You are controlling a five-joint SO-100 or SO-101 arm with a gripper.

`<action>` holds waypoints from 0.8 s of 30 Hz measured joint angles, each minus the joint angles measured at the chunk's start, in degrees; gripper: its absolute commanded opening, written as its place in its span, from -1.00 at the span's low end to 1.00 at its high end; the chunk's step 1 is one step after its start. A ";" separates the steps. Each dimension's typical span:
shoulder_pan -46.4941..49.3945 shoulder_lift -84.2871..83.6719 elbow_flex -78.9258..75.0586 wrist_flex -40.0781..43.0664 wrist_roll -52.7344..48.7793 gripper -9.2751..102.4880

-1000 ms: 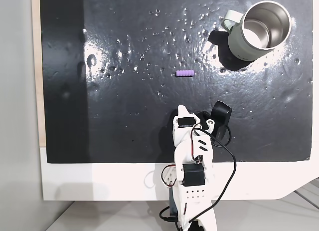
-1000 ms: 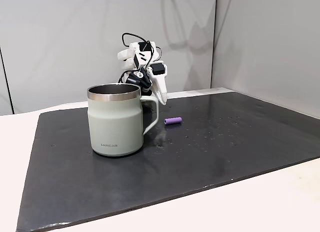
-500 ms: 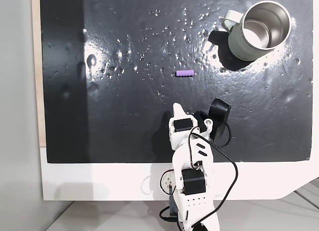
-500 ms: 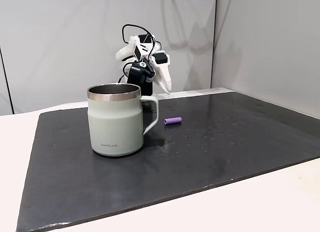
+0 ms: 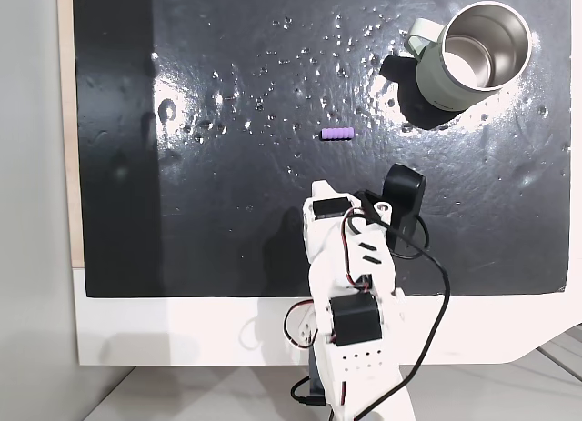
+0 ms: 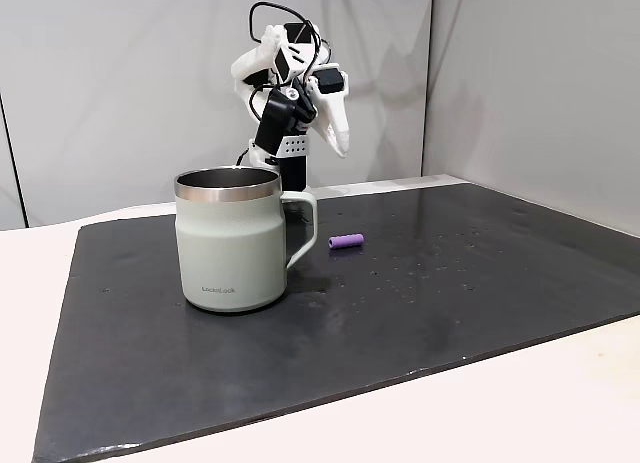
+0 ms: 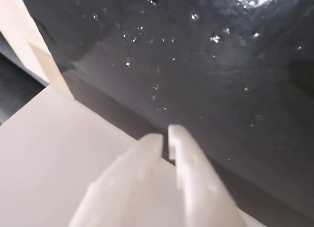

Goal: Grasp a pengrip and put it in the cup.

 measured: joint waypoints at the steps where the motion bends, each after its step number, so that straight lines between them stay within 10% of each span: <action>1: 0.00 -2.11 -1.41 0.35 0.00 -0.76; 24: 8.17 -39.90 -22.94 2.11 3.87 -0.45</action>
